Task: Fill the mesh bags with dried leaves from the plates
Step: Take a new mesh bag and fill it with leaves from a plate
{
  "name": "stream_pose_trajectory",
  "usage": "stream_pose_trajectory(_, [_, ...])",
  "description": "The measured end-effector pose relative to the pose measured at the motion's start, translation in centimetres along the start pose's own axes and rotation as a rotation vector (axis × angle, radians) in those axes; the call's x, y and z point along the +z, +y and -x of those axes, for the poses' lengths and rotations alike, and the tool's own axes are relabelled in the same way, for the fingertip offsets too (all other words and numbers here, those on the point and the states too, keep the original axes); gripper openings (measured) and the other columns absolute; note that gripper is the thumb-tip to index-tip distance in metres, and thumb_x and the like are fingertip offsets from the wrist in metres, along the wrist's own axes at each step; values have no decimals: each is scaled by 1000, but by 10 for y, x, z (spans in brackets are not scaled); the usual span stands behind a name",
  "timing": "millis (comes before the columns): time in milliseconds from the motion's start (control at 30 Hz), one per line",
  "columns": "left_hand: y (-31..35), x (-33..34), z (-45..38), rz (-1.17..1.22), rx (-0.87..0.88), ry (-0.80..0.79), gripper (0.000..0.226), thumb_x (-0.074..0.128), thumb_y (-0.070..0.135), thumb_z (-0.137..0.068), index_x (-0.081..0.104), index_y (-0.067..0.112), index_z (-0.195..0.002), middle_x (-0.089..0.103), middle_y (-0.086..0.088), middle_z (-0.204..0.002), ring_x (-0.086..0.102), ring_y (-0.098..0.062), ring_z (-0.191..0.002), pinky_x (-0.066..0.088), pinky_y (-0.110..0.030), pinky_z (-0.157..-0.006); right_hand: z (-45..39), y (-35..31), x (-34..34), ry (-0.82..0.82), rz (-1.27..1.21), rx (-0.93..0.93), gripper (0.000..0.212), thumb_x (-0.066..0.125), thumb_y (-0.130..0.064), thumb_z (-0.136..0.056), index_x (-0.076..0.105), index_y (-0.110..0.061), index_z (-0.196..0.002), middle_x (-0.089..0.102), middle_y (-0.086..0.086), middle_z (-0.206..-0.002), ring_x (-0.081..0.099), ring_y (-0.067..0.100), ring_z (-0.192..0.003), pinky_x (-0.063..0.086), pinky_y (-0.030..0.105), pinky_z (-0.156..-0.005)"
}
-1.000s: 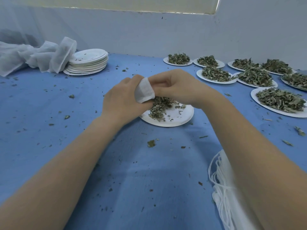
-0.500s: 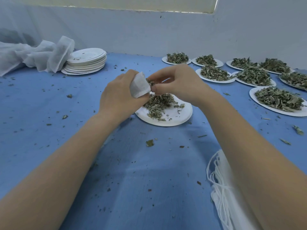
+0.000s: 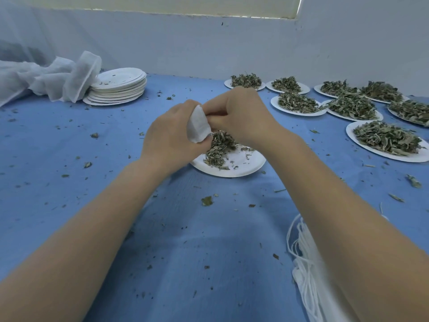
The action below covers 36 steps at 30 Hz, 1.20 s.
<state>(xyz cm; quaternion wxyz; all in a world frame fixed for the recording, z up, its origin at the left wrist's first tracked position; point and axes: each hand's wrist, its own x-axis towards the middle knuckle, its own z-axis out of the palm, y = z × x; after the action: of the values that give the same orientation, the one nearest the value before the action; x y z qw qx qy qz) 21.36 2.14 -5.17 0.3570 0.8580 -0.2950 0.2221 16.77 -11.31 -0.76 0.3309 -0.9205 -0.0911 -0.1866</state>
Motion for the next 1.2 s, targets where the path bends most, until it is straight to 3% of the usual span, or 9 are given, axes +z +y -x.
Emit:
stream_pose_trajectory(67, [-2,-2,-1,-11,24,-33,43,69,28,-70,55,17,-108,57,5,-94,54,-23,-88,45,-38,-73,1,1,-4,-35,-44,7,14,64,-8,-81,76,-15,-85,68,5,-65,53,4,-54,47,23,-61])
stream_pose_trajectory(200, [-4,-3,-4,-9,28,-90,47,72,22,-68,52,21,-111,50,10,-93,50,-20,-85,45,-35,-72,1,2,-1,36,-48,12,16,68,-9,-80,77,-18,-89,68,-8,-69,56,-3,-57,45,11,-63])
stream_pose_trajectory(300, [-5,-4,-4,14,21,-82,47,73,24,-67,53,22,-110,54,9,-93,51,-18,-85,45,-33,-72,0,0,1,62,-30,10,19,69,-8,-78,77,-21,-90,73,-4,-80,62,1,-70,49,17,-70])
stream_pose_trajectory(533, [-1,-5,-2,48,32,-68,44,73,19,-69,57,21,-110,60,8,-91,57,-18,-86,47,-33,-75,5,-7,0,-179,-23,21,13,68,-16,-79,74,-27,-84,71,0,-84,63,13,-83,49,25,-74])
stream_pose_trajectory(633, [2,-4,0,36,15,-64,47,72,18,-68,55,21,-112,59,10,-90,55,-17,-84,45,-31,-73,3,-9,3,-271,49,34,11,61,-12,-84,65,-20,-77,61,0,-76,54,15,-74,45,25,-67])
stream_pose_trajectory(800, [5,-2,-1,-20,110,-147,54,74,25,-64,53,28,-114,56,13,-90,49,-11,-79,39,-25,-67,4,-1,0,-461,48,89,18,56,-18,-89,61,-7,-102,64,8,-98,57,17,-85,47,33,-77])
stream_pose_trajectory(933, [-8,-8,-7,-41,116,-153,69,76,32,-62,44,26,-123,47,14,-105,43,-9,-85,35,-27,-68,6,4,-5,-300,-128,59,18,62,-11,-86,68,-15,-103,71,-5,-94,61,-1,-81,48,18,-74])
stream_pose_trajectory(1067, [-22,-16,-9,-102,56,-109,64,71,27,-66,45,20,-124,48,9,-101,45,-15,-83,37,-30,-68,4,6,-9,-126,-304,32,29,65,-2,-81,70,-17,-105,73,-1,-101,66,14,-100,53,32,-87])
stream_pose_trajectory(1200, [-21,-13,-8,-122,32,-91,54,67,13,-68,51,18,-119,50,6,-93,48,-22,-80,41,-33,-67,1,5,1,49,-186,61,28,62,1,-79,75,-16,-96,73,-2,-80,57,-6,-58,43,12,-52])
